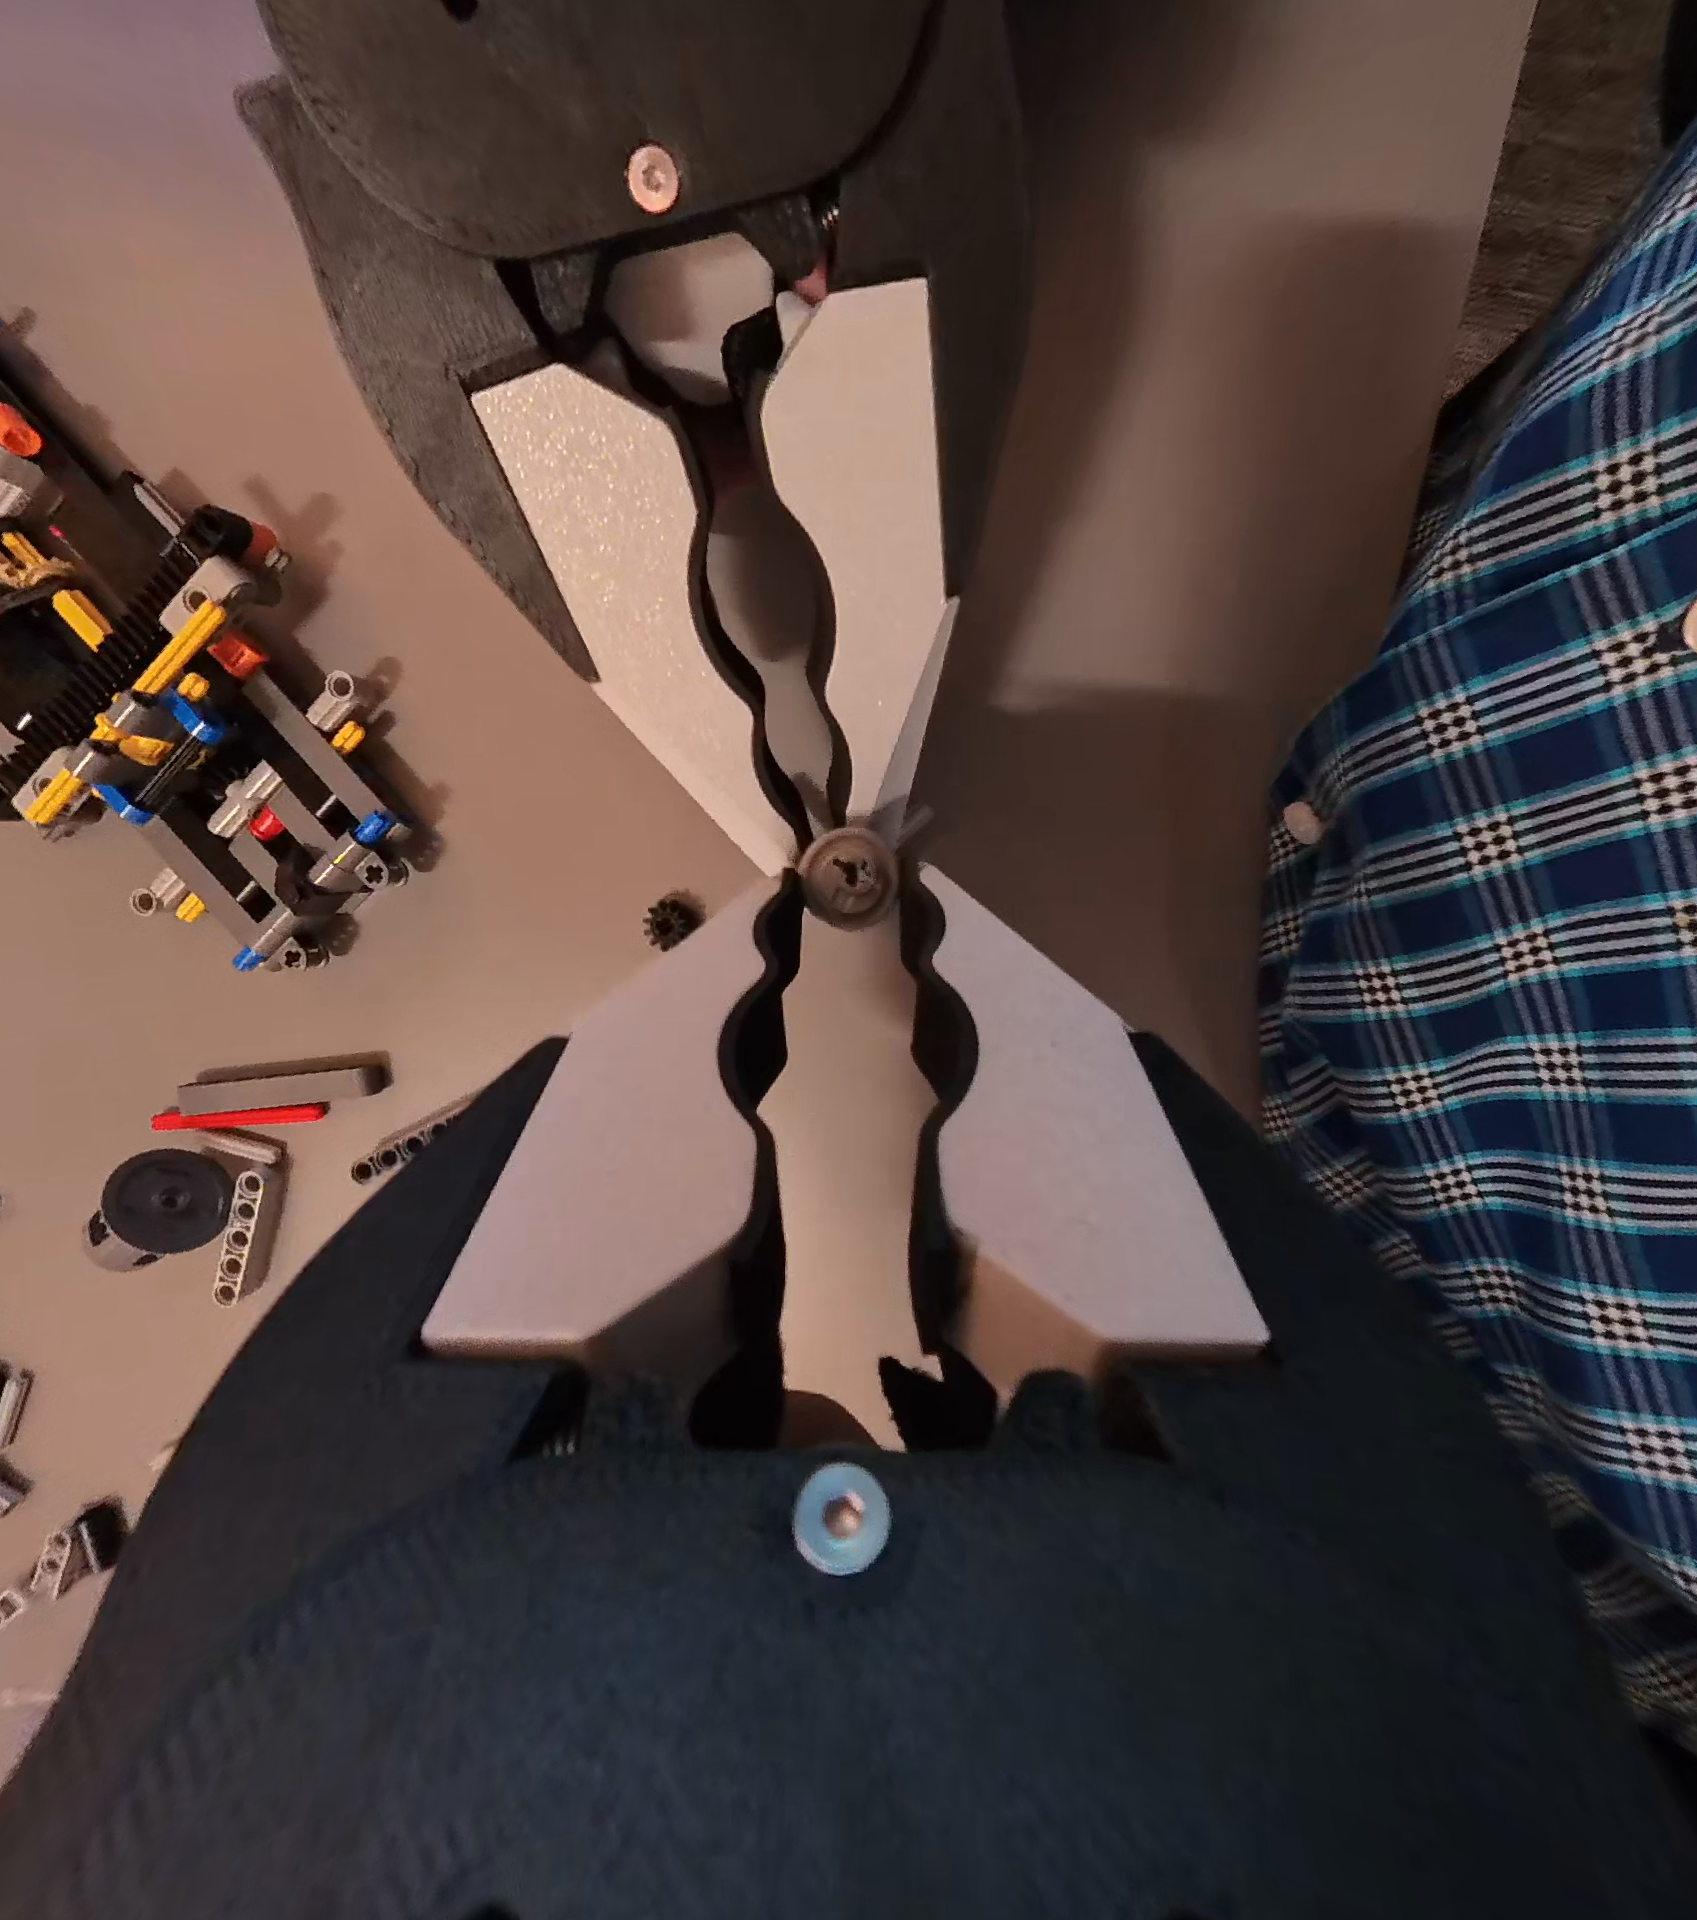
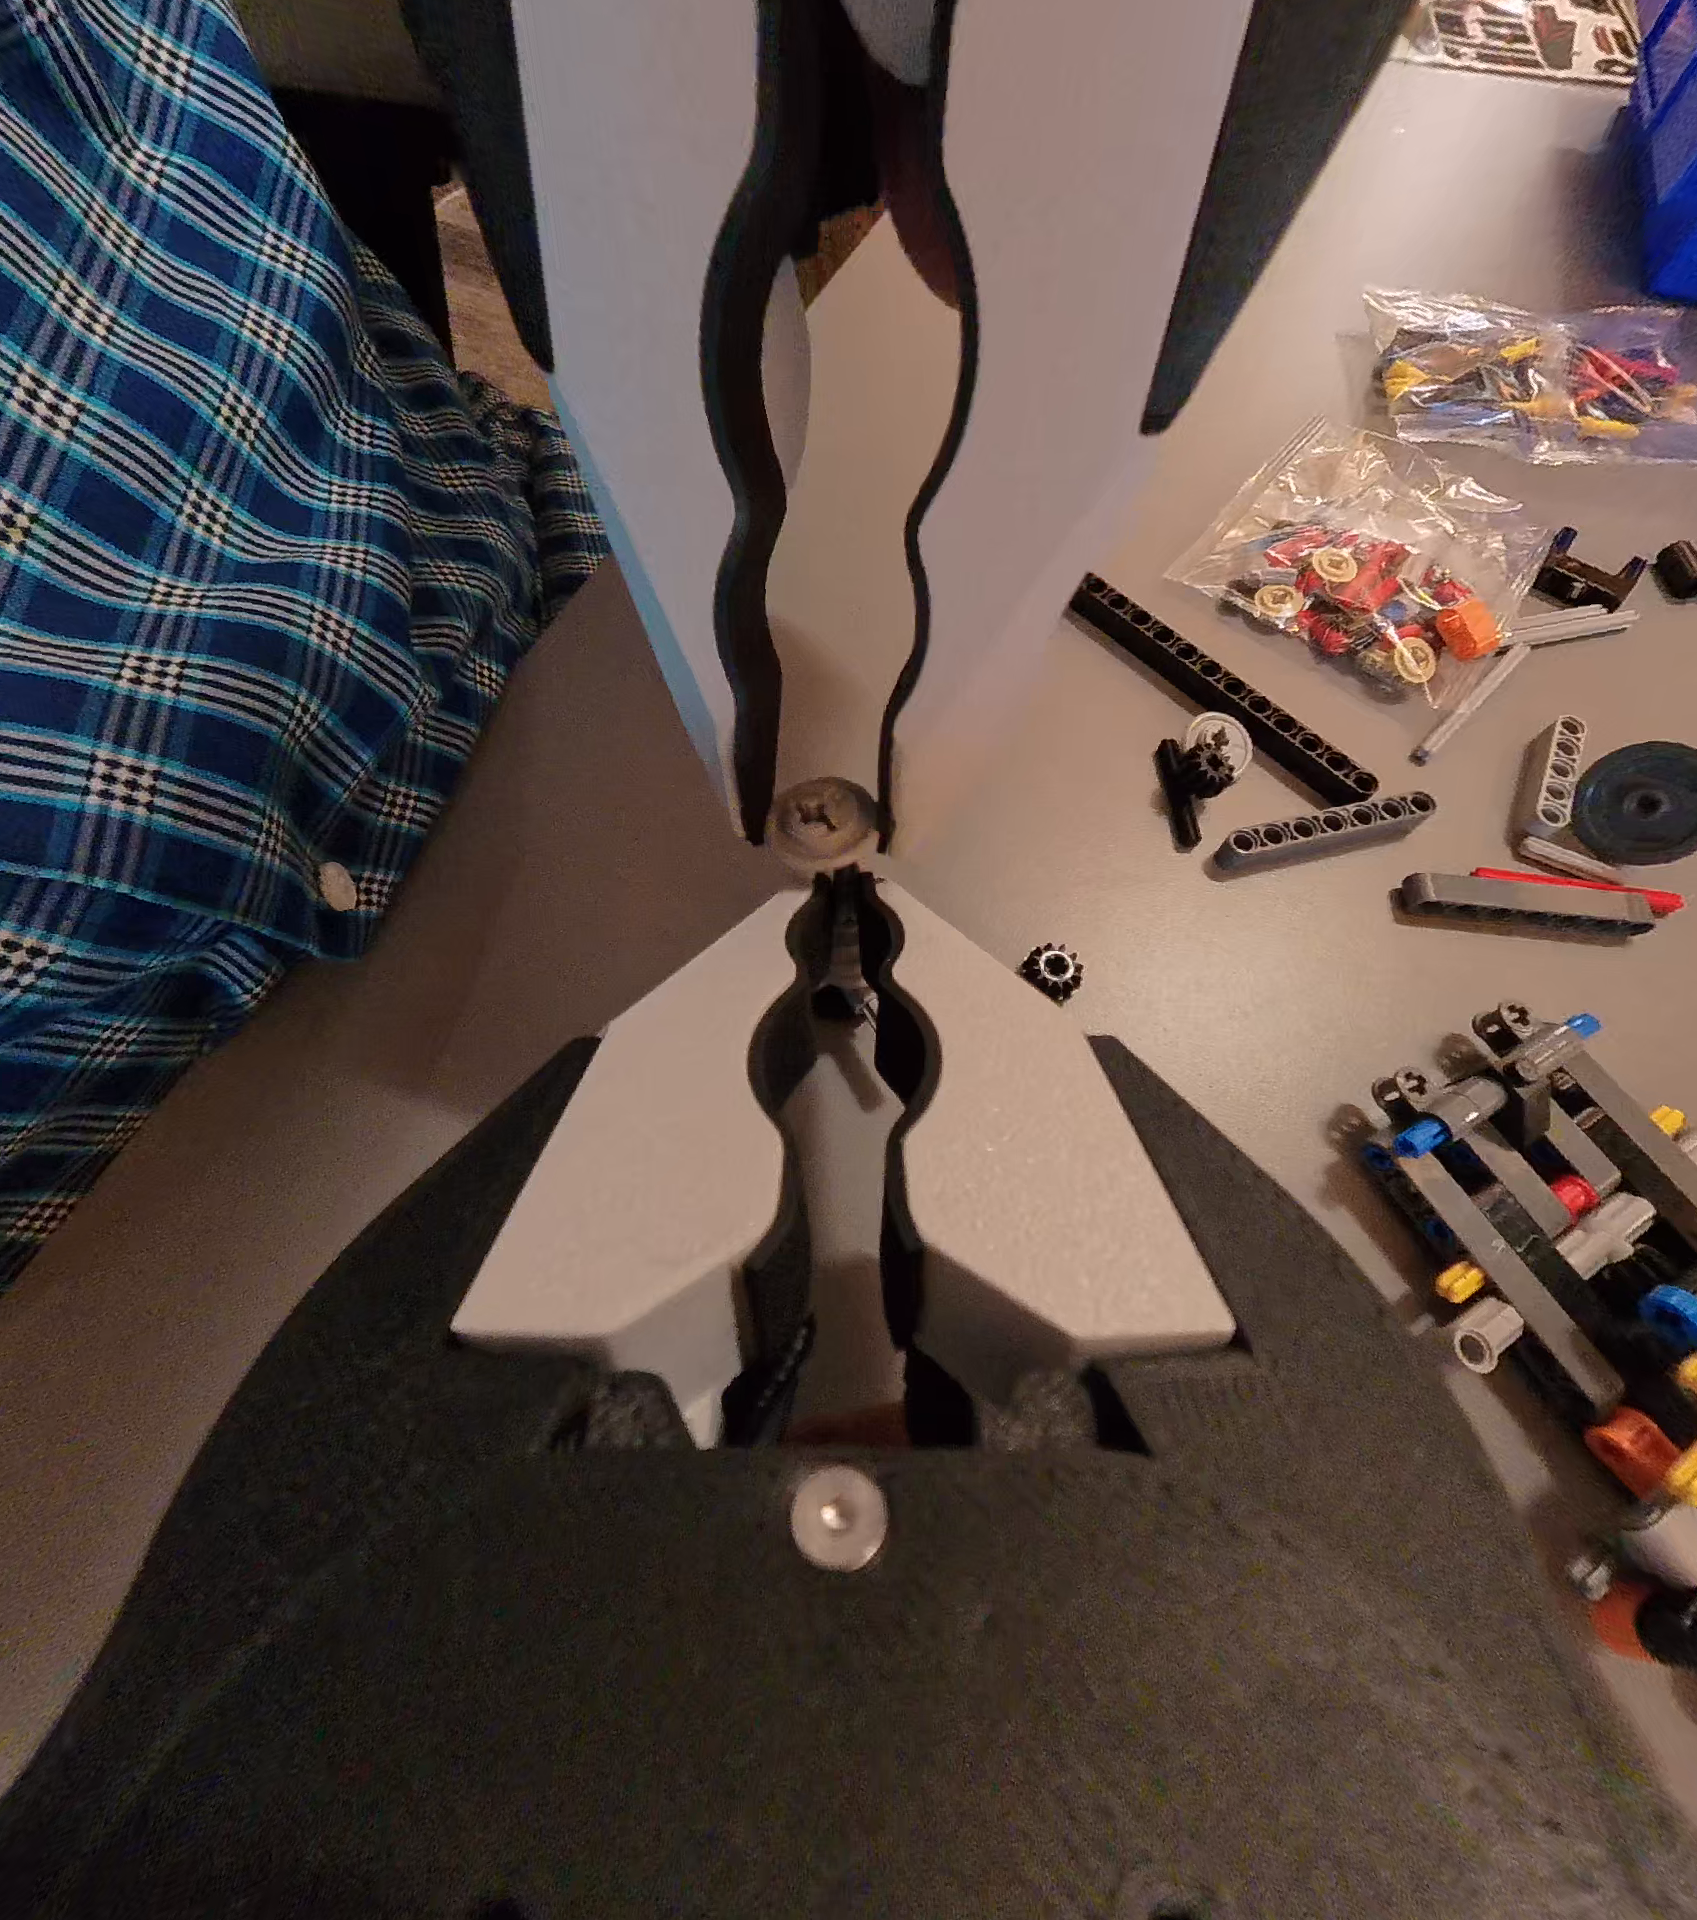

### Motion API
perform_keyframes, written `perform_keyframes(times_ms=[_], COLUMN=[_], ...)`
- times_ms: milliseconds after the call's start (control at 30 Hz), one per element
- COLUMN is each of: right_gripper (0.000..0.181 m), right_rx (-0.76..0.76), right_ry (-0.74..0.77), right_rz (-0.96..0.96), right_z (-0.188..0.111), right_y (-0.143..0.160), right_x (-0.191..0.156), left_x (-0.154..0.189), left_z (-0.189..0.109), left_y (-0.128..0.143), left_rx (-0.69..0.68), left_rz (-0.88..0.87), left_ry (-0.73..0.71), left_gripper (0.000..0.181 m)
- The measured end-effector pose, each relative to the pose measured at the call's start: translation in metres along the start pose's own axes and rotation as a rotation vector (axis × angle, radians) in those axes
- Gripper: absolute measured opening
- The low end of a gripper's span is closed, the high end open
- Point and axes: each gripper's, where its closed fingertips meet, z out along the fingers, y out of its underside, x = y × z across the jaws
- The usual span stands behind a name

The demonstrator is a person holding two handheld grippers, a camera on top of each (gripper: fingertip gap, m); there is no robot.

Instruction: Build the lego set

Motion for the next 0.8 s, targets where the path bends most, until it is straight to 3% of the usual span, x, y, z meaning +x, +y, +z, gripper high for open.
perform_keyframes(times_ms=[800], right_gripper=[0.000], right_rx=[0.000], right_ry=[0.001], right_rz=[0.000], right_z=[0.0001], right_y=[-0.0001], right_x=[0.0002], left_x=[-0.0031], left_z=[0.0002], left_y=[0.0023], left_rx=[-0.065], left_rz=[-0.022], left_ry=[-0.007], left_gripper=[0.016])
